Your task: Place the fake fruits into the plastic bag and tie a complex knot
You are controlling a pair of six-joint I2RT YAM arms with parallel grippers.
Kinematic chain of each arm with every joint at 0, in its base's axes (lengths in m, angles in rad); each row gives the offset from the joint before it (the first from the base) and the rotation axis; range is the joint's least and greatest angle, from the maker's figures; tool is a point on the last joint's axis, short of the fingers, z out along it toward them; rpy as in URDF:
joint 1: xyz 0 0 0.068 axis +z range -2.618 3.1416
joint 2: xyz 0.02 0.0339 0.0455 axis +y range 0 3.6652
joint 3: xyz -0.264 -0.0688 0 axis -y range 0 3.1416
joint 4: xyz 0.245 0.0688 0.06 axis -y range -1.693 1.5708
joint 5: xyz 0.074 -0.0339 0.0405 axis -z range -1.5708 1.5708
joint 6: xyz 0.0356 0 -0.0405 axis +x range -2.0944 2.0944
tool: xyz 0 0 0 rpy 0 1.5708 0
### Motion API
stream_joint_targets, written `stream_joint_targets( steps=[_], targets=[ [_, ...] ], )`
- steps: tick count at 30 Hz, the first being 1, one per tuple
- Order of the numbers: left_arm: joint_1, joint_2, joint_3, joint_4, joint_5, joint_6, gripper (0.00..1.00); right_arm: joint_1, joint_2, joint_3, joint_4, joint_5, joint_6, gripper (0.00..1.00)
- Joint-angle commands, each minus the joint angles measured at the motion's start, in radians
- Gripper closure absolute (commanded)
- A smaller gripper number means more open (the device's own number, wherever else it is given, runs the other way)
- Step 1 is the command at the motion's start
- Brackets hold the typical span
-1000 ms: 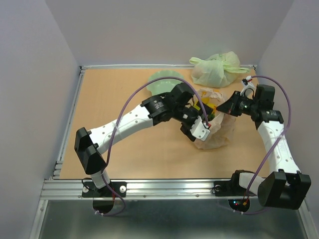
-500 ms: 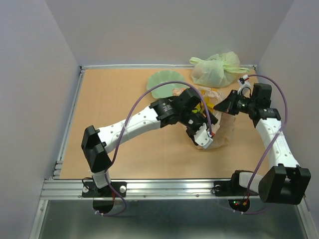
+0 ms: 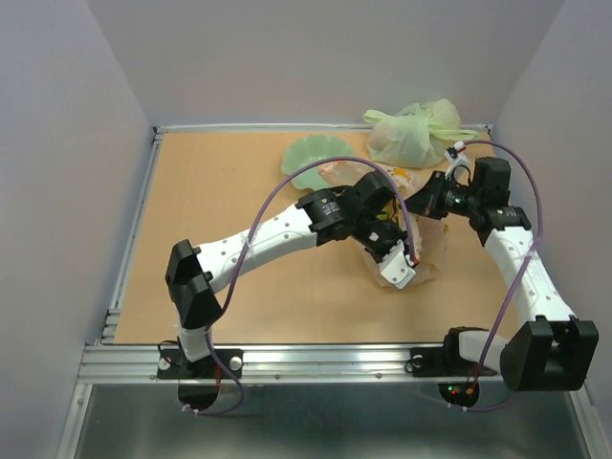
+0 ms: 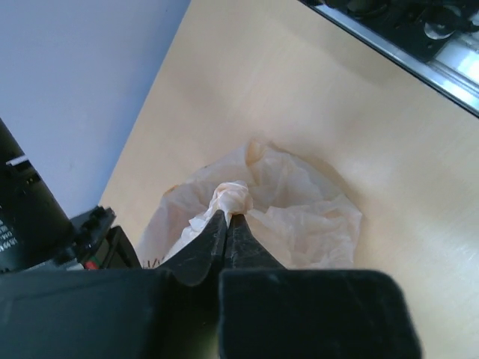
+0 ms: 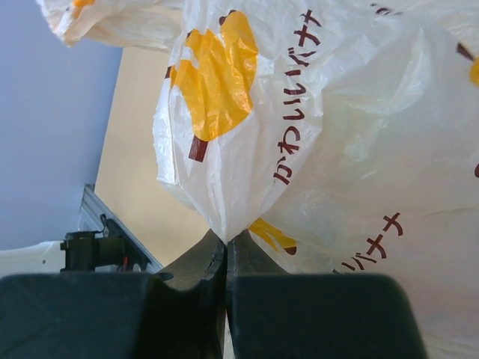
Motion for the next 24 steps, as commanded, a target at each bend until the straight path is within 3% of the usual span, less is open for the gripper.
stream_joint_targets(
  steps=[1, 10, 13, 14, 15, 20, 24],
  targets=[
    [-0.008, -0.016, 0.089, 0.002, 0.068, -0.111, 1.0, 0.069, 0.003, -0.013, 0.146, -0.023, 0.06, 0.96],
    [-0.008, -0.094, 0.103, 0.135, 0.083, -0.357, 1.0, 0.262, 0.058, -0.007, 0.297, -0.114, 0.157, 0.91],
    [-0.002, -0.118, 0.076, 0.149, 0.052, -0.4, 1.0, 0.295, 0.093, 0.019, 0.297, -0.135, 0.121, 0.59],
    [-0.001, -0.124, 0.063, 0.158, 0.042, -0.429, 1.0, 0.295, 0.1, 0.038, 0.254, -0.105, 0.093, 0.37],
    [0.002, -0.132, 0.053, 0.178, 0.042, -0.443, 1.0, 0.285, 0.098, 0.064, 0.201, -0.07, -0.004, 0.3],
    [0.03, -0.152, 0.008, 0.233, 0.075, -0.521, 1.0, 0.163, 0.034, 0.151, 0.039, 0.063, -0.223, 0.04],
    [0.042, -0.157, -0.004, 0.258, 0.101, -0.557, 1.0, -0.1, 0.009, 0.191, -0.014, -0.041, -0.372, 0.02]
  ],
)
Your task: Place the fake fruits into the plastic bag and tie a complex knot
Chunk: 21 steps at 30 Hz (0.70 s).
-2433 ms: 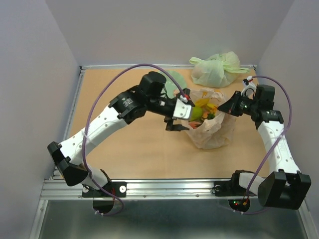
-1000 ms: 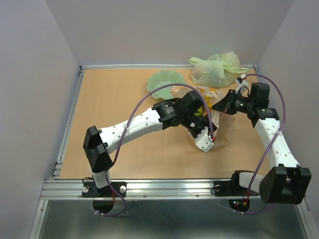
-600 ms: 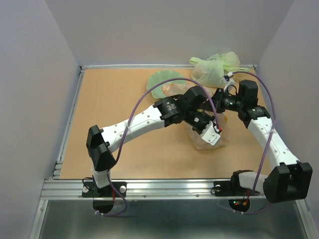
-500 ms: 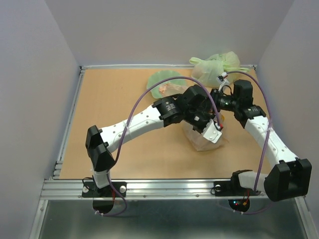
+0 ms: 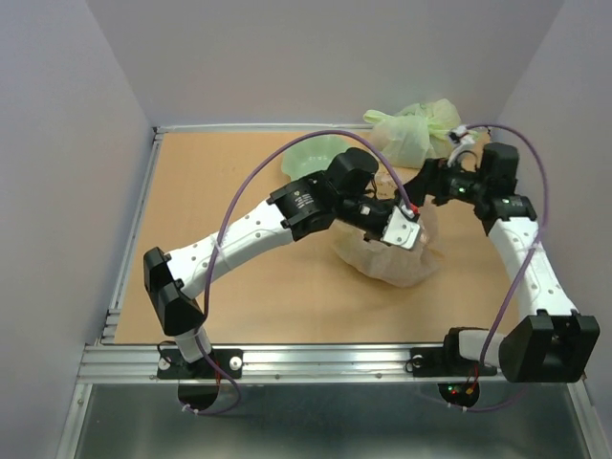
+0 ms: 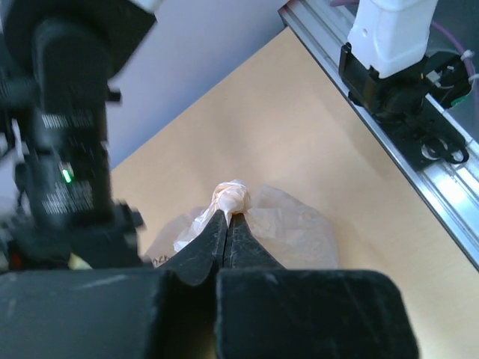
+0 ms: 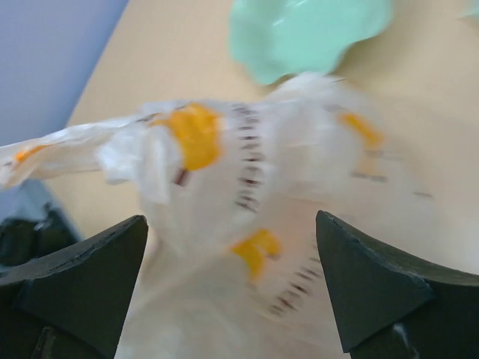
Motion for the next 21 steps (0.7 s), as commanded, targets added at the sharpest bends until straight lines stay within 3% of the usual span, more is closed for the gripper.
stream_joint_targets(
  steps=[1, 6, 15, 21],
  targets=[
    [0.01, -0.049, -0.015, 0.08, 0.055, -0.091, 1.0, -0.23, -0.041, 0.114, -0.071, -0.078, -0.239, 0.02],
    [0.039, -0.04, -0.009, 0.108, 0.071, -0.157, 1.0, -0.381, -0.043, 0.167, -0.158, -0.312, -0.39, 0.01],
    [0.148, 0.027, 0.051, 0.205, 0.143, -0.358, 1.0, -0.387, -0.286, 0.033, -0.217, -0.493, -0.534, 0.01],
    [0.174, 0.081, 0.125, 0.214, 0.204, -0.395, 1.0, -0.387, -0.327, 0.032, -0.215, -0.603, -0.623, 0.0]
  ],
)
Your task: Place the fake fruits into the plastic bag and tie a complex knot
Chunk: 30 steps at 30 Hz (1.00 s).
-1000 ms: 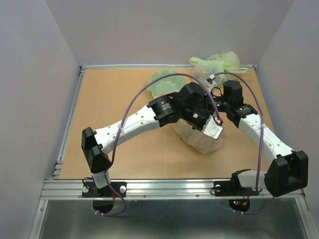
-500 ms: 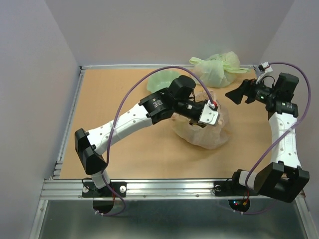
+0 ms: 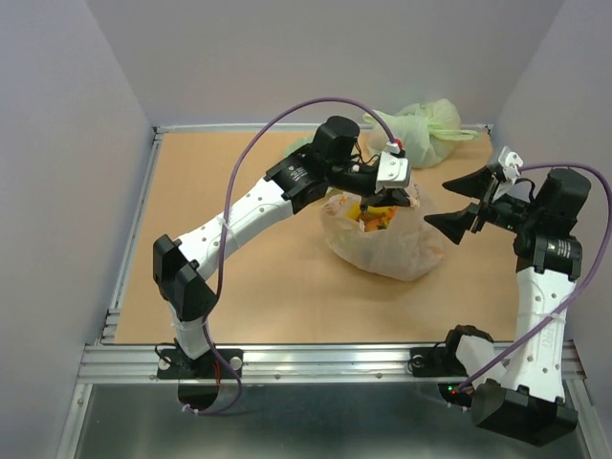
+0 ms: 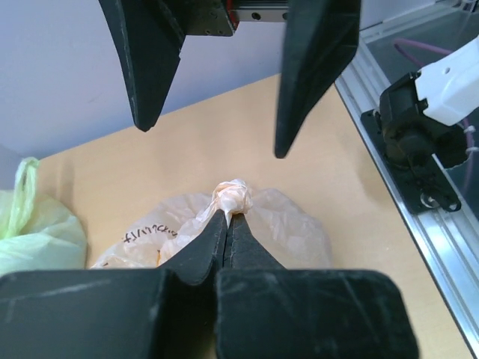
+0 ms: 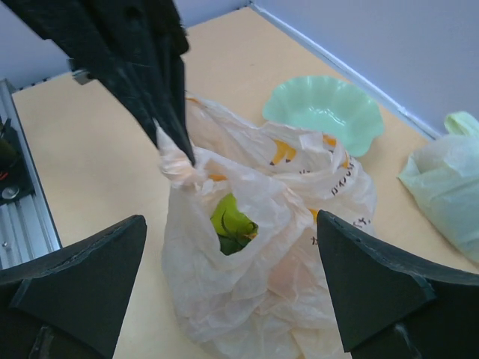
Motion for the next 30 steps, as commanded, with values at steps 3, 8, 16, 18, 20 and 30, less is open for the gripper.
stream_joint_targets(
  steps=[3, 8, 16, 18, 20, 30],
  targets=[
    [-0.001, 0.016, 0.087, 0.063, 0.097, -0.054, 1.0, -0.004, -0.001, -0.021, 0.009, -0.143, -0.174, 0.0],
    [-0.001, 0.026, 0.105, 0.103, 0.108, -0.085, 1.0, -0.002, 0.083, -0.018, 0.015, -0.188, -0.225, 0.0],
    [0.01, 0.072, 0.169, 0.143, 0.092, -0.135, 1.0, 0.246, 0.16, -0.038, 0.067, -0.073, -0.173, 0.03],
    [0.019, 0.079, 0.177, 0.154, 0.085, -0.144, 1.0, 0.3, 0.163, -0.096, 0.23, 0.0, -0.075, 0.07],
    [0.028, 0.082, 0.177, 0.178, 0.082, -0.187, 1.0, 0.312, 0.165, -0.141, 0.333, 0.033, 0.032, 0.14],
    [0.087, -0.022, 0.13, 0.306, -0.03, -0.275, 1.0, 0.524, 0.311, -0.264, 0.841, 0.188, 0.31, 0.54]
  ],
)
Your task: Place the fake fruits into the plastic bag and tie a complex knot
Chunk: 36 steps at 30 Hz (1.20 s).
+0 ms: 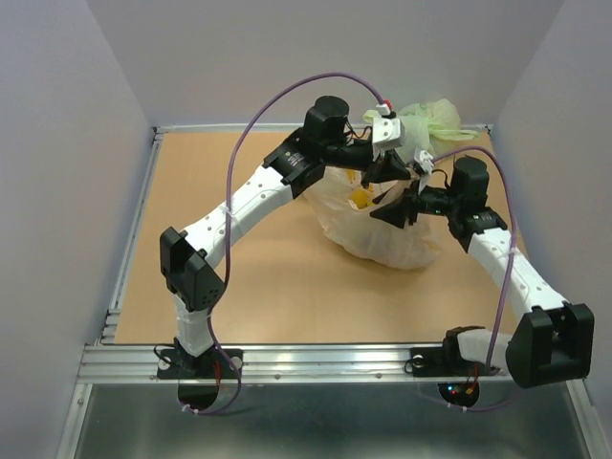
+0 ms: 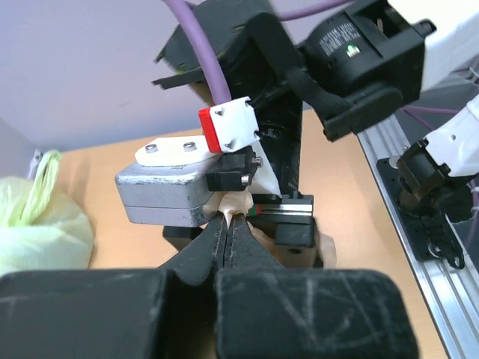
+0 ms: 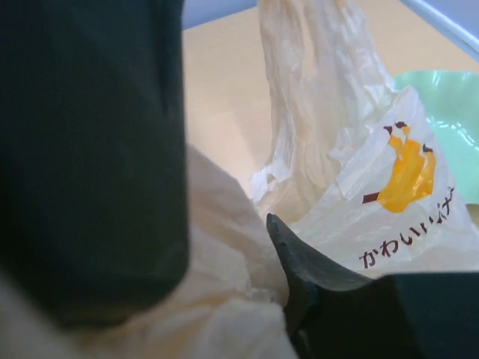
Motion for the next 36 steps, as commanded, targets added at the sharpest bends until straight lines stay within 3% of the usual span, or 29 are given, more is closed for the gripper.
stream_joint_targets(
  steps=[1, 2, 3, 4, 6, 9, 14, 18, 22, 26, 27, 31, 34, 35, 36],
  targets=[
    [0.033, -0.139, -0.001, 0.18, -0.062, -0.051, 1.0, 0.079, 0.029, -0.051, 0.403, 0.083, 0.311, 0.59],
    [0.043, -0.152, -0.006, 0.19, -0.069, -0.063, 1.0, 0.084, 0.043, -0.05, 0.472, 0.089, 0.369, 0.66],
    [0.05, -0.164, -0.012, 0.213, -0.088, -0.083, 1.0, 0.098, 0.081, -0.038, 0.559, 0.092, 0.412, 0.79],
    [0.062, -0.19, -0.024, 0.227, -0.1, -0.089, 1.0, 0.107, 0.098, -0.015, 0.568, 0.094, 0.446, 0.83],
    [0.067, -0.218, -0.035, 0.259, -0.146, -0.094, 1.0, 0.151, 0.145, 0.054, 0.568, 0.095, 0.455, 0.91],
    [0.07, -0.273, -0.041, 0.275, -0.198, -0.074, 1.0, 0.225, 0.207, 0.148, 0.586, 0.086, 0.517, 0.95],
    [0.07, -0.327, -0.063, 0.276, -0.258, -0.037, 1.0, 0.308, 0.265, 0.237, 0.609, 0.052, 0.569, 0.98],
    [0.07, -0.35, -0.113, 0.253, -0.283, -0.005, 1.0, 0.322, 0.253, 0.2, 0.589, 0.038, 0.574, 1.0],
    [0.07, -0.356, -0.219, 0.261, -0.303, -0.011, 1.0, 0.303, 0.183, 0.087, 0.403, 0.058, 0.378, 1.0],
    [0.069, -0.35, -0.315, 0.318, -0.307, -0.06, 1.0, 0.248, 0.108, -0.089, 0.378, 0.118, 0.34, 0.89],
    [0.07, -0.35, -0.328, 0.35, -0.301, -0.074, 1.0, 0.236, 0.086, -0.146, 0.378, 0.152, 0.333, 0.82],
    [0.069, -0.334, -0.337, 0.402, -0.277, -0.132, 1.0, 0.227, 0.063, -0.235, 0.382, 0.183, 0.33, 0.69],
    [0.069, -0.314, -0.307, 0.419, -0.252, -0.164, 1.0, 0.227, 0.052, -0.26, 0.393, 0.184, 0.348, 0.74],
    [0.069, -0.307, -0.288, 0.419, -0.249, -0.172, 1.0, 0.225, 0.049, -0.271, 0.407, 0.181, 0.366, 0.78],
    [0.069, -0.304, -0.282, 0.419, -0.247, -0.177, 1.0, 0.225, 0.048, -0.277, 0.434, 0.184, 0.377, 0.9]
  ],
)
